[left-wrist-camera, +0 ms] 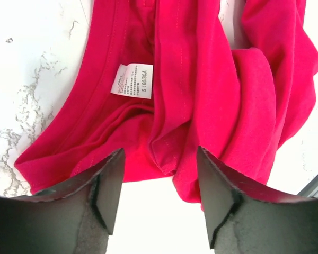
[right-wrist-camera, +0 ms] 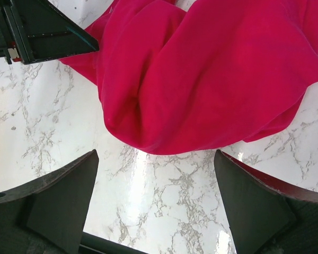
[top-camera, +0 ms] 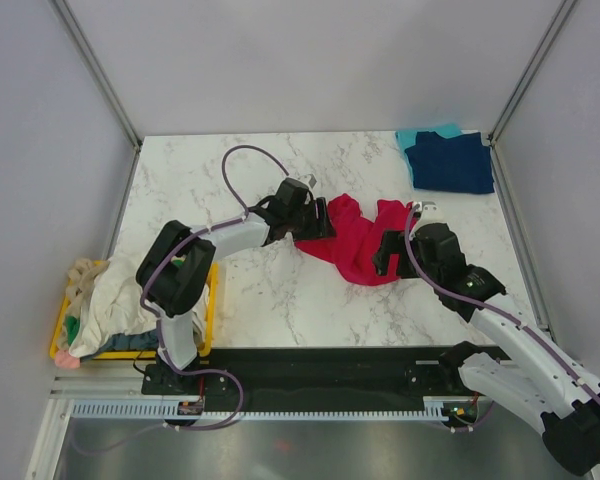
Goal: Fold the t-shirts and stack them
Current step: Flatten the tshirt out
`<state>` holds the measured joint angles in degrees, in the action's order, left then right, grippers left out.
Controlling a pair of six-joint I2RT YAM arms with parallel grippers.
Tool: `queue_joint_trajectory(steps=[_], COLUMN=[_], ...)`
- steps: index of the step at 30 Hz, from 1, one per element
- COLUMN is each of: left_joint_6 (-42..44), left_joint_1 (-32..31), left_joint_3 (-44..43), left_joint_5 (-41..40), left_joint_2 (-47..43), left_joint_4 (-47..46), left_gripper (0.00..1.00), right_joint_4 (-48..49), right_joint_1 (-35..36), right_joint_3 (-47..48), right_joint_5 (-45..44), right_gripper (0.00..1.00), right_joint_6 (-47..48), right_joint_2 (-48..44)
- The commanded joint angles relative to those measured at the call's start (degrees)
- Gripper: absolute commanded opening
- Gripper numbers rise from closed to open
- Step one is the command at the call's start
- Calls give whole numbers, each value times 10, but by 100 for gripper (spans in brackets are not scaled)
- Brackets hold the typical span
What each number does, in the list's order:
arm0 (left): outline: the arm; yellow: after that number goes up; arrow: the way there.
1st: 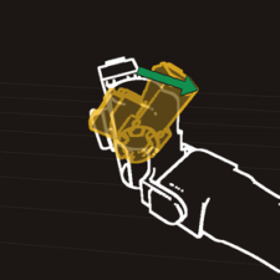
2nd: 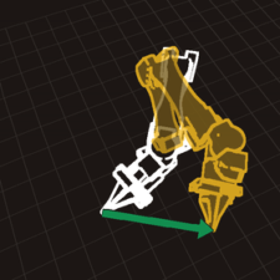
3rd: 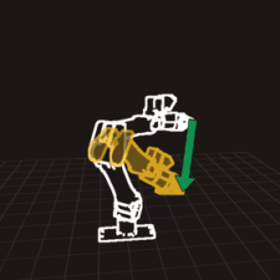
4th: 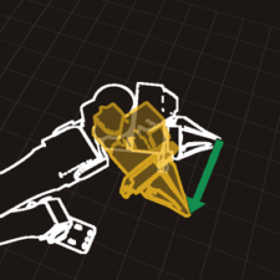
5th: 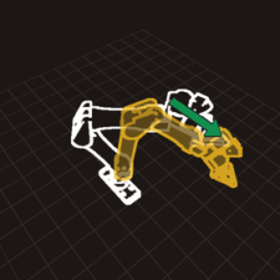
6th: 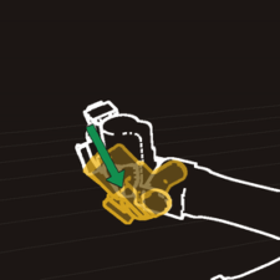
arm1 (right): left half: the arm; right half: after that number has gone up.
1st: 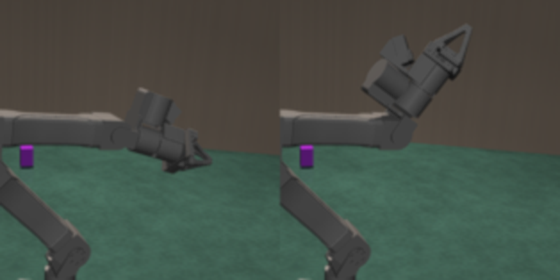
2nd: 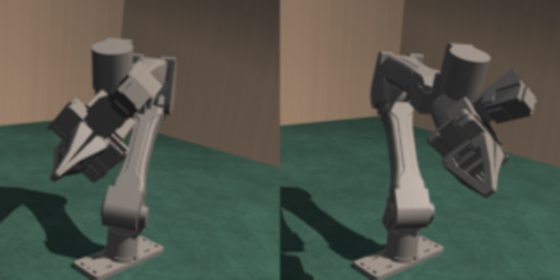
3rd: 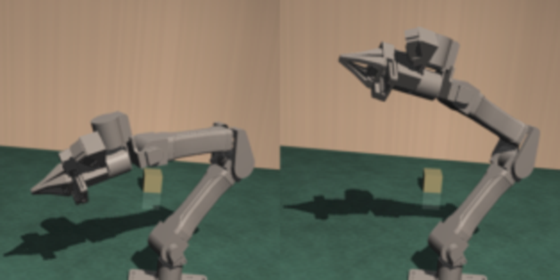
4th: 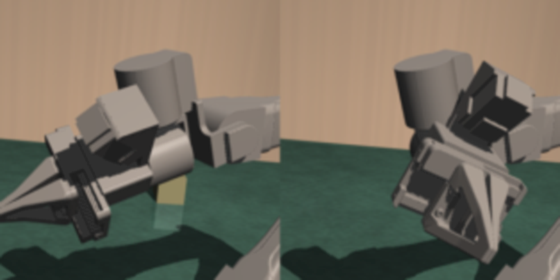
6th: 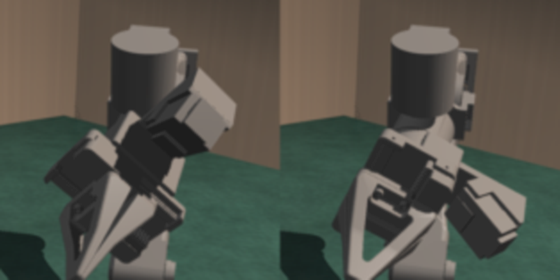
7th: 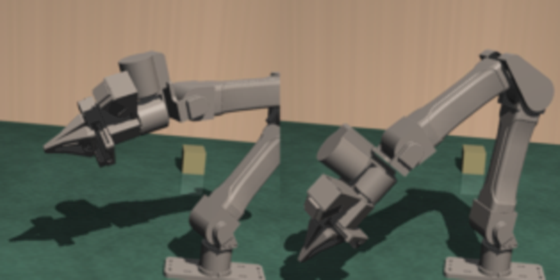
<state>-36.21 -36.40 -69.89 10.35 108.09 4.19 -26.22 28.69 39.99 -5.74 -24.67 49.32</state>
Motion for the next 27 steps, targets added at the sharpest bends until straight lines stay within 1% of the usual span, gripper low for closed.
queue_joint_trajectory(steps=[1,2,4,5,7,8,10,11,13,15,19,20,22,23,25,26,27], left_joint_6=[23,21,18,18,18,18,18,18,18,15,9,5,0,0,1,4,8], left_joint_1=[4,5,10,11,13,13,13,13,13,13,13,13,13,13,13,13,13], left_joint_3=[-10,-18,-24,-28,-29,-31,-36,-38,-40,-41,-47,-53,-63,-67,-75,-89,-97], left_joint_5=[-13,-11,-5,-5,-5,-3,3,5,6,11,43,47,54,53,32,19,6], left_joint_2=[2,11,19,25,27,29,34,36,42,48,55,55,51,48,33,7,-9], left_joint_4=[-23,-23,-23,-23,-27,-28,-31,-31,-30,-34,-39,-39,-39,-39,-12,5,50], left_gripper=[63,58,55,51,47,44,41,38,36,32,23,16,6,2,2,2,2], right_joint_4=[0,0,-2,-3,-3,-5,-4,-4,-3,-3,-1,0,5,7,19,24,30], right_joint_1=[-1,-1,-1,-1,-1,-1,-1,-2,-1,-1,-1,-2,-1,-1,-2,-1,-1], right_joint_3=[2,2,2,2,1,1,1,1,1,0,-3,-3,-5,-5,-4,-3,-3], right_joint_5=[9,10,10,10,10,10,10,10,11,9,7,7,6,7,11,12,13], right_gripper=[98,98,98,98,98,98,98,98,98,98,98,98,98,98,98,98,98], right_joint_6=[3,3,3,3,3,3,4,4,5,6,7,7,7,5,0,-4,-13], right_joint_2=[-1,-2,-2,-3,-3,-3,-1,1,3,6,9,10,16,19,28,44,53])
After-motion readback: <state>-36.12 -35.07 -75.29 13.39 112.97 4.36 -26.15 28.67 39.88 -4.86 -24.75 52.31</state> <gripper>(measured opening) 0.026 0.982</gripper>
